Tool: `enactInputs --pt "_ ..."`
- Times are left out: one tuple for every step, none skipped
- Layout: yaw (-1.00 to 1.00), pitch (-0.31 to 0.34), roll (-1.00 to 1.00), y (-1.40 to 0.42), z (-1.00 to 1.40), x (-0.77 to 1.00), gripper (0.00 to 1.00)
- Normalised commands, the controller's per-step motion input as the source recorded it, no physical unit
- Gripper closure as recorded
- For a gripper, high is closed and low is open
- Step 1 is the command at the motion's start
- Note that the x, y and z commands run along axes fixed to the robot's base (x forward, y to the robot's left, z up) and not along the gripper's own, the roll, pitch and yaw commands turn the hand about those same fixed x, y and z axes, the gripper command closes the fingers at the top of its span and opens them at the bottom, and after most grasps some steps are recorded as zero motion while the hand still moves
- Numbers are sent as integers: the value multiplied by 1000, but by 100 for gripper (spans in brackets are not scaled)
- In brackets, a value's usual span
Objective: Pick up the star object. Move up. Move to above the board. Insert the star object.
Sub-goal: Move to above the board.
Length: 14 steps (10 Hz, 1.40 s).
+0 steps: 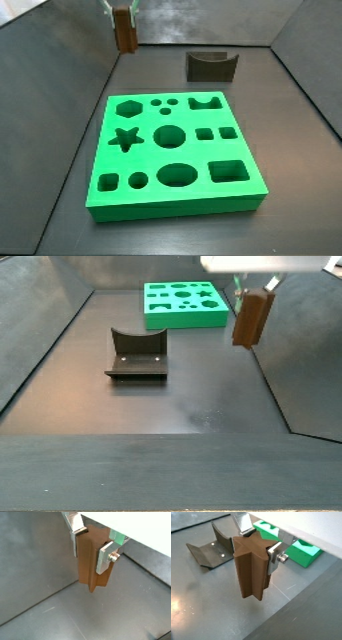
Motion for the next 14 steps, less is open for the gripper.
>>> enactInputs --pt "-5 8 -106 52 1000 -75 100" --pt "-13 11 -113 50 1000 -71 100" --pt "-16 14 -117 49 1000 -69 100" --pt "-23 24 -125 48 1000 -64 100" --pt "-27 34 -131 47 1000 -57 100" --pt "-34 47 -138 47 1000 -47 100" --pt "-36 53 -141 46 1000 -42 100" --pt "-41 55 -145 46 1000 -35 100" --pt "-43 53 -146 46 1000 -31 100" --pt "-46 54 -146 43 1000 -22 100" --pt "-48 58 -147 41 975 -18 100" --pt "-47 57 -144 31 776 -10 100" --pt "-45 55 -142 25 677 -7 100" --pt "-46 54 -139 20 477 -4 100"
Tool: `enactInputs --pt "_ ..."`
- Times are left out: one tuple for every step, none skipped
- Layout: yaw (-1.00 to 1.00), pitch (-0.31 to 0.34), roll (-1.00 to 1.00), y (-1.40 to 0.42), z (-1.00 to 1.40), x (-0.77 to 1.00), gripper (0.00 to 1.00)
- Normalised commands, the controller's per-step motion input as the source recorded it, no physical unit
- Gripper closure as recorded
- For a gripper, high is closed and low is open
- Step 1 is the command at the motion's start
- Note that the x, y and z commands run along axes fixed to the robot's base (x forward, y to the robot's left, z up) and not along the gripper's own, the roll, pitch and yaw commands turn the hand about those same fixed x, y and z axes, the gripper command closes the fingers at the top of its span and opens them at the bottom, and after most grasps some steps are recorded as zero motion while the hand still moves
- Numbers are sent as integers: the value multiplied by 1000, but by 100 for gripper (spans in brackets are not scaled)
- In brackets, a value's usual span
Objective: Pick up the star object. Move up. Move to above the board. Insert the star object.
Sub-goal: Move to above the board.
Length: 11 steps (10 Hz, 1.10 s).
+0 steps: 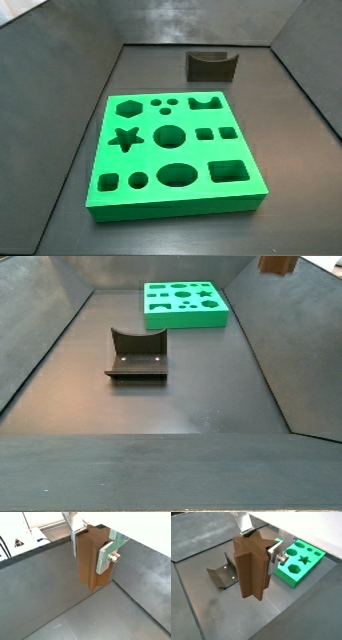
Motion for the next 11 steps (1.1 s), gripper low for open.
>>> enactInputs --pt "-46 55 -139 19 327 -2 100" --pt "-757 368 26 -1000 125 444 100" --pt "-735 355 34 -1000 102 448 100" --pt "-438 348 84 -1000 107 469 100" --pt "-258 303 10 -1000 113 478 100" --pt "-97 214 -3 -1000 111 480 100" --pt "-57 174 4 -1000 113 480 100" --pt "-28 131 -15 -1000 118 487 100" --pt "-10 117 2 -1000 119 497 100" --pt "-1 130 2 -1000 122 507 100" --pt "0 140 -2 -1000 127 525 100"
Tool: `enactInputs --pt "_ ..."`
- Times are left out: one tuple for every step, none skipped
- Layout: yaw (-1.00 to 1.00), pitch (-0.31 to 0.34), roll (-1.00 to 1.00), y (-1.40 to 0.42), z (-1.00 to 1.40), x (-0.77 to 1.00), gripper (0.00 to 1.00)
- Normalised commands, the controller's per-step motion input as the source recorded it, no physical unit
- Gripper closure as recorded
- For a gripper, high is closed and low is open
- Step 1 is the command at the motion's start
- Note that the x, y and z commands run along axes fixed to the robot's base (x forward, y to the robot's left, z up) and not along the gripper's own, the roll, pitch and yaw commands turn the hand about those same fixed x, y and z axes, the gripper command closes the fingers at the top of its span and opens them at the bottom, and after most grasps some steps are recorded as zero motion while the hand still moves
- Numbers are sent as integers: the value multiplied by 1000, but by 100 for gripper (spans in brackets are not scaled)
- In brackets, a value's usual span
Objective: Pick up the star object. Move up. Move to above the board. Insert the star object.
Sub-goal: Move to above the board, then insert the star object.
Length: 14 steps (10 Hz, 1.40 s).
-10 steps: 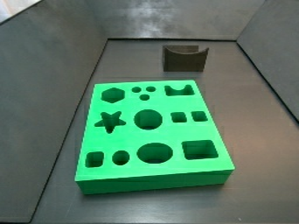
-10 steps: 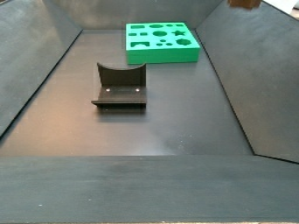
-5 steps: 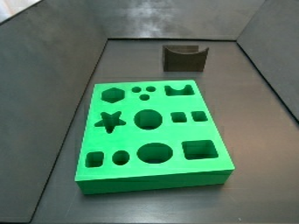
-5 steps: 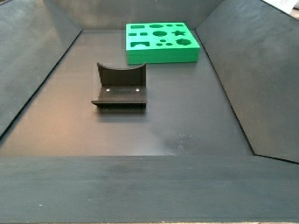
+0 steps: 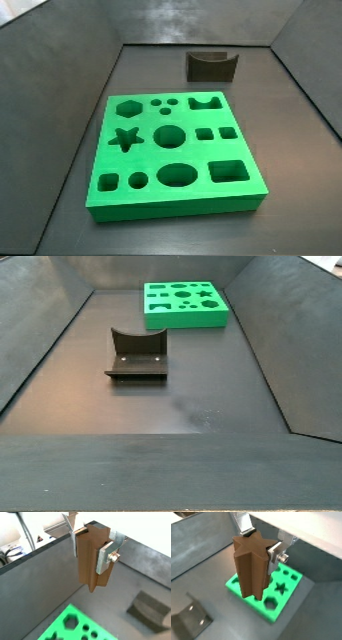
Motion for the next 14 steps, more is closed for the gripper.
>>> enactInputs --pt "5 148 14 -1000 137 554 100" --pt "9 138 43 -899 123 520 100" --pt "7 145 68 -617 87 392 100" --pt "6 147 74 -442 69 309 100" --pt "9 115 65 -224 50 179 100" --pt "0 0 0 0 -17 -17 100" --pt "0 -61 -49 0 -311 -123 100" --pt "0 -83 -31 -100 -586 -177 100" --pt "-74 -93 -9 -206 -697 -271 100" --pt "-220 -84 -40 -169 -751 -329 100" --pt "-303 -77 -67 -131 -740 -329 100" --pt "-337 -87 -70 -131 -731 -337 100" --pt "-349 -103 -74 -151 -723 -354 100" --pt "-363 -124 -76 -206 -729 -374 100"
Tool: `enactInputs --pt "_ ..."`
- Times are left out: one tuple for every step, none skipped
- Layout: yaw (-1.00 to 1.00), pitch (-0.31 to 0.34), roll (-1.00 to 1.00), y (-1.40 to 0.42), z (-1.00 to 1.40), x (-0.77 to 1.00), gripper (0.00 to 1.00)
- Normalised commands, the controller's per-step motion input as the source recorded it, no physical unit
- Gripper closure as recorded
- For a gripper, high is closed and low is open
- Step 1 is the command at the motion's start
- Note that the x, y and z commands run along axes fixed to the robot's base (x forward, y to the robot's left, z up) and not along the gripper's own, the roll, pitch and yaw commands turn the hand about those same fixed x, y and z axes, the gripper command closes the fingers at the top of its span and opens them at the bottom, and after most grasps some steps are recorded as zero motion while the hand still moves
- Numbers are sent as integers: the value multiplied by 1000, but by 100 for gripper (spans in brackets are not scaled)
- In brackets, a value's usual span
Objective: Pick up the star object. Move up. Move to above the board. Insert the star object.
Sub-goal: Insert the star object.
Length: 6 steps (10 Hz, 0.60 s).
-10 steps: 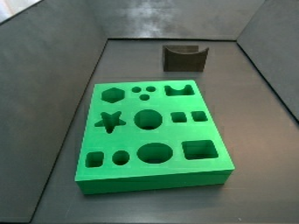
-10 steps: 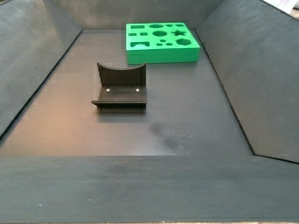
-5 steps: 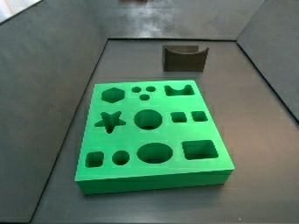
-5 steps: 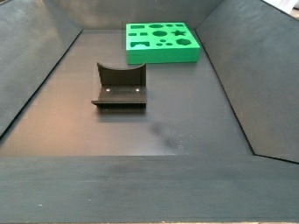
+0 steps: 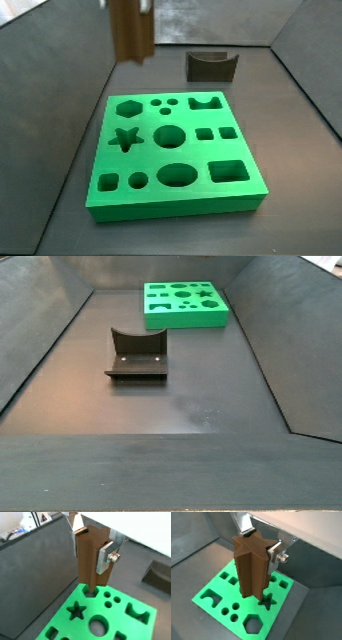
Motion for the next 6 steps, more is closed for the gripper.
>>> enactInputs --pt "-380 -149 -71 -266 -723 -386 100" --pt "-440 -140 -114 -289 -649 -420 100" --pt "-351 -196 -146 -303 -609 -269 100" --pt "-303 -180 -157 -246 -509 -169 100" --pt "0 -110 -30 -46 -146 0 100" --pt "-29 -30 63 -31 -69 0 100"
